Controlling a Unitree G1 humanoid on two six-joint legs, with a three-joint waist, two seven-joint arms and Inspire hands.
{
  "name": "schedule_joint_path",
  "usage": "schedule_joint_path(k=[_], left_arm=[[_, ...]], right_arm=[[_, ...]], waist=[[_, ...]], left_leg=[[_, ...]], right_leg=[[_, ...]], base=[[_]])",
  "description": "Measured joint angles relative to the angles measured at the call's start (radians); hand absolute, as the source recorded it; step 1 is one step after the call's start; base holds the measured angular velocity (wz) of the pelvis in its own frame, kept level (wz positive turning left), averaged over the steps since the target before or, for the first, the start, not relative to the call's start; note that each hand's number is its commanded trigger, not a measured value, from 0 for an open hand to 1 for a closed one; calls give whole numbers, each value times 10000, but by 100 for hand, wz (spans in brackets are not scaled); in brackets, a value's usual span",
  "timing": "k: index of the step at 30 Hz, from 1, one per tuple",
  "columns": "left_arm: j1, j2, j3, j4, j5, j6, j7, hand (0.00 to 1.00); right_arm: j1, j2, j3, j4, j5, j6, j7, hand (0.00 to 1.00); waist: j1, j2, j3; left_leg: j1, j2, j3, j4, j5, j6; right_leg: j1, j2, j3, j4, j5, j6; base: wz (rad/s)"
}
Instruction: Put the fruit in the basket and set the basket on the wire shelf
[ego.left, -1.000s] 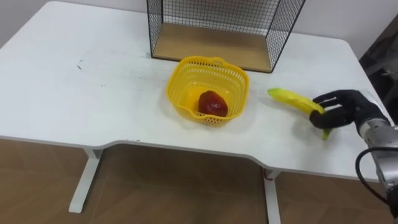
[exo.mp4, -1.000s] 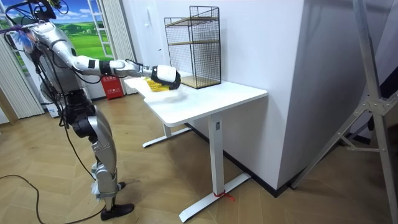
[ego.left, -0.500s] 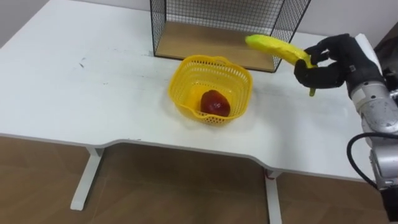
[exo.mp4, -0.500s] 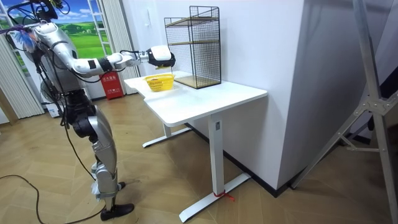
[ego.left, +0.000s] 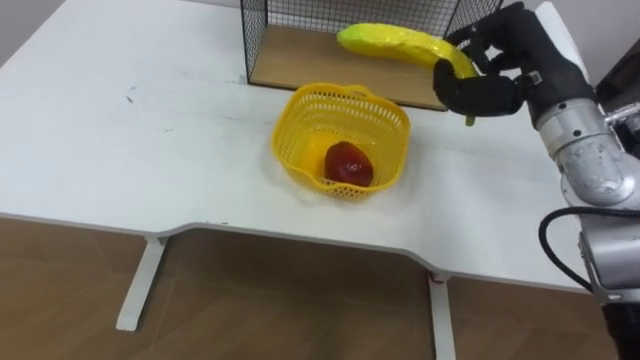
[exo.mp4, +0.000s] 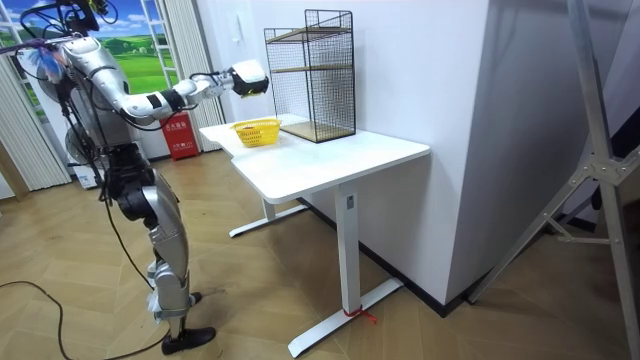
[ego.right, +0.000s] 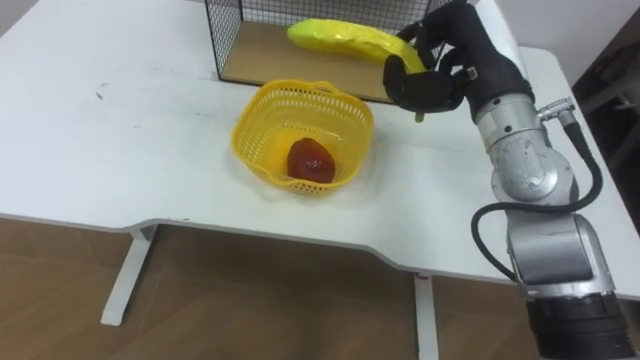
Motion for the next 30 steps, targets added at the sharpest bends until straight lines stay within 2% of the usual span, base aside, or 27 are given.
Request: schedule_joint_path(k=[5,8,12,17,24,30], left_arm=[[-53,-14,-2,27,-4,-13,-27,0],[-114,-53,-5,67,-3,-66,-27,0],[-174,-66,-205,183,-13,-65,-35,0],[-222,-100,-291,193,-14,-65,-140,0],[-225,-124,-290,196,-10,-47,-304,0],[-211,-143,-391,212,-77,-42,-310,0]], right_arm=[[0,118,129,6,-188,-12,254,100],[0,233,379,15,-779,-16,465,100],[1,606,509,19,-1022,-15,719,100],[1,698,766,18,-1117,-15,918,100],[1,986,806,17,-1186,-12,1253,100],[2,990,815,44,-1194,-12,1303,100]], waist=[[266,-25,31],[386,-70,128],[468,-107,127],[633,-70,136],[679,18,117],[668,49,106]], left_leg=[[109,12,31,-25,4,-5],[98,15,37,-53,0,-15],[-36,-4,26,22,-1,-17],[-67,-3,-2,119,-1,-17],[-147,-7,-72,112,-1,-17],[-187,-13,-65,106,-1,-17]], right_leg=[[99,18,12,-3,1,2],[109,36,6,5,1,0],[9,37,-15,30,13,-17],[9,38,-57,21,13,-17],[-10,29,-114,19,12,-16],[-13,13,-200,21,12,-16]], base=[[-2],[0],[1],[0],[3],[2]])
